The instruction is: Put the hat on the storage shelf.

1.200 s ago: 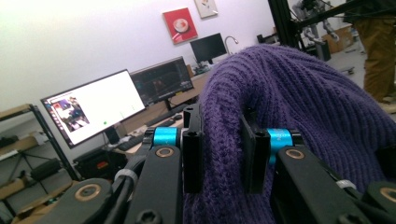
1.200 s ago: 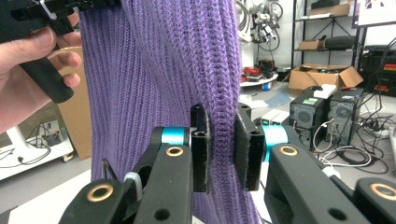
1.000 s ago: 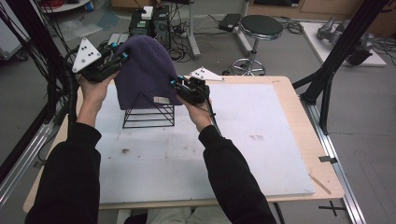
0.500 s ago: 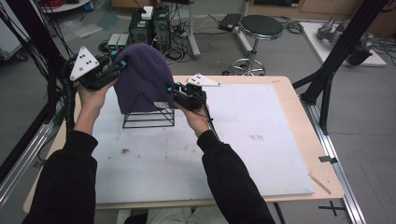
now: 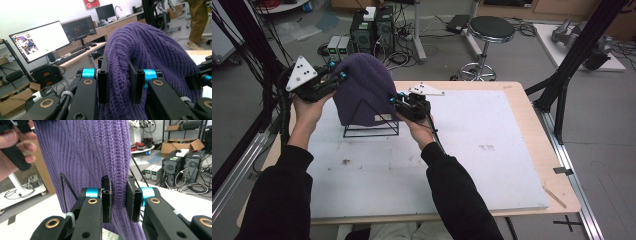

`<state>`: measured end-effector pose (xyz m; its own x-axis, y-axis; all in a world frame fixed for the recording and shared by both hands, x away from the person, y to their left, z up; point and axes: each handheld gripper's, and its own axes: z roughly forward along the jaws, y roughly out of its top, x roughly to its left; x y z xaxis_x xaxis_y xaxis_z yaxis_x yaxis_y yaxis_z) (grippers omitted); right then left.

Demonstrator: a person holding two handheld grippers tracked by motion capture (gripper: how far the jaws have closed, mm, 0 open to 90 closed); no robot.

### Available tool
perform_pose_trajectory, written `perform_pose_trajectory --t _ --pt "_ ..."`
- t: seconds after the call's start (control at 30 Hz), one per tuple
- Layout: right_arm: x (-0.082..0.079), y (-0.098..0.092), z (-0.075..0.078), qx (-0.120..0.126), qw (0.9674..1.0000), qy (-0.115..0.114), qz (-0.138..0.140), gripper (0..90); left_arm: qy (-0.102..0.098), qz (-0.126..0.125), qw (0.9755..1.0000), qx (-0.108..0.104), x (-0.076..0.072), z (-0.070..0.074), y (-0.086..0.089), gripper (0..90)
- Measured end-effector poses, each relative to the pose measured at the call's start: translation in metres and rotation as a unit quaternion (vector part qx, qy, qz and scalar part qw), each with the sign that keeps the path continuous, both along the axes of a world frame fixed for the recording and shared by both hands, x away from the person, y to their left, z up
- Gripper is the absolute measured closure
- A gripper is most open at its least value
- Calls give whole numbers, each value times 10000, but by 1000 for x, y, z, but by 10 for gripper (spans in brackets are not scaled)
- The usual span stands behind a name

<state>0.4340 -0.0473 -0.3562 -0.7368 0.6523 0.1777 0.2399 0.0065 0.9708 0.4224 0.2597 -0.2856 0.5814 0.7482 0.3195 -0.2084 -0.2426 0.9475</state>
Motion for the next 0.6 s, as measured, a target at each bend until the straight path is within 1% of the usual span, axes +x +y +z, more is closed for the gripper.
perform_pose_trajectory --t 0.03,0.07,0.17,0.23,0.3,0.47,0.5,0.6 --pt "-1 0 -3 -9 10000 21 13 779 1 -19 10000 -33 -2 -2 0 738" --pt "-1 0 -3 -9 10000 21 13 779 6 -21 10000 -38 -3 -3 0 738" --pt "-1 0 -9 -37 10000 88 4 775 80 -15 10000 -55 -5 -11 0 737" --pt "-2 2 -16 -64 9998 166 32 772 135 2 9999 -86 -6 -16 1 736" --pt "-3 3 -18 -60 9998 189 22 772 191 35 9997 -113 -6 -21 3 735" --pt "-4 5 -27 -120 9996 238 27 772 287 22 9995 -165 -9 -32 5 732" --pt "-4 5 -29 -125 9995 286 13 771 291 30 9994 -174 -9 -33 6 728" --pt "-4 5 -31 -129 9994 326 -9 770 350 23 9992 -187 -10 -37 6 725"
